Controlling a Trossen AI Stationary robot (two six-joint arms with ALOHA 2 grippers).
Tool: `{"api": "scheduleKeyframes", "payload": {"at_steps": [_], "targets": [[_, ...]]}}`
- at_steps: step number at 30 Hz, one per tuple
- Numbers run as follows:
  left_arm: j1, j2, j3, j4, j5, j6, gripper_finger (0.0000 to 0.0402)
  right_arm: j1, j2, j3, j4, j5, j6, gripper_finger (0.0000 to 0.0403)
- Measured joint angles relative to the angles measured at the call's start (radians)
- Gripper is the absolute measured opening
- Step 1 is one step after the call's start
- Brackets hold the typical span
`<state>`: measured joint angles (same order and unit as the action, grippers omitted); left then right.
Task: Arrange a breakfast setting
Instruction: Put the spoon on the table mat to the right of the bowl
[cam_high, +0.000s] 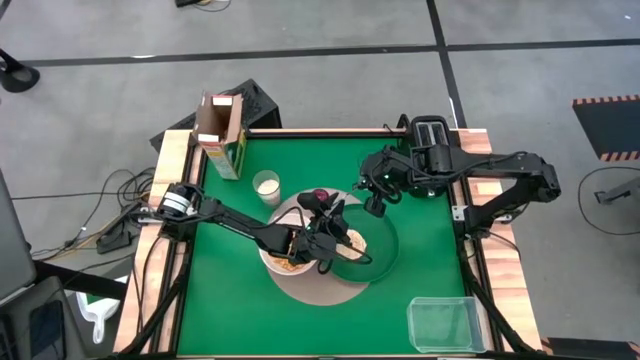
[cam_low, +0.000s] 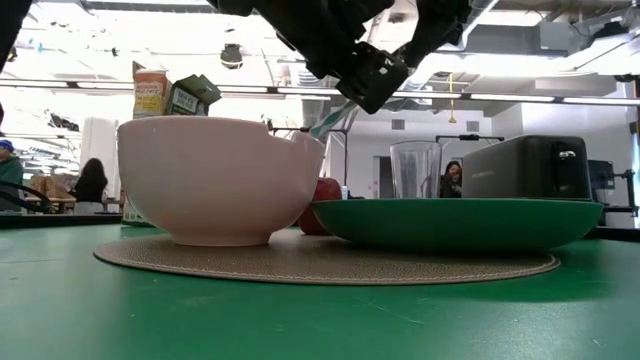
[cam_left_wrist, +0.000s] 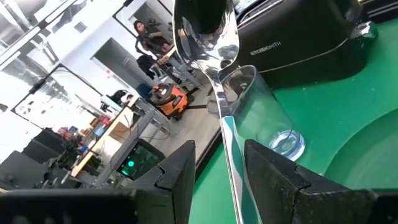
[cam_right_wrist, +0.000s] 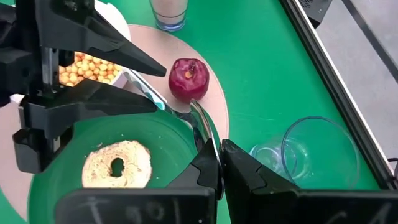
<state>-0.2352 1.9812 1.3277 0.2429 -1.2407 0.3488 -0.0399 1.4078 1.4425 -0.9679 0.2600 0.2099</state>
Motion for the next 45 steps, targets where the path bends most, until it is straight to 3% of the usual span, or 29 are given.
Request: {"api": "scheduleKeyframes", "payload": {"at_steps": [11,21,28,33,38,45], "targets": [[0.002,0.000,0.000,-0.028,0.022,-0.020,0.0122,0.000,0.000,0.000,0.005,-0.020,0.010,0.0034],[0.002,-0.003,0.000,-0.040,0.030,-0.018,0.0016,0.000,0.000,0.000,-0.003,-0.020,0.015,0.0034],[0.000,-0.004,0.000,-0.043,0.041,-0.016,0.0033,0.000,0.000,0.000,-0.002,-0.024,0.010,0.0042],[0.000,-0.004,0.000,-0.046,0.062,-0.011,0.0025,0.001,0.000,0.000,0.006,-0.029,-0.001,0.0071],[0.000,-0.003,0.000,-0.046,0.065,-0.013,0.0016,0.007,-0.006,0.000,0.006,-0.029,-0.001,0.0129],[-0.009,-0.019,-0.001,-0.061,0.006,-0.013,0.0025,0.068,-0.133,0.000,0.004,-0.018,-0.012,0.0195]]}}
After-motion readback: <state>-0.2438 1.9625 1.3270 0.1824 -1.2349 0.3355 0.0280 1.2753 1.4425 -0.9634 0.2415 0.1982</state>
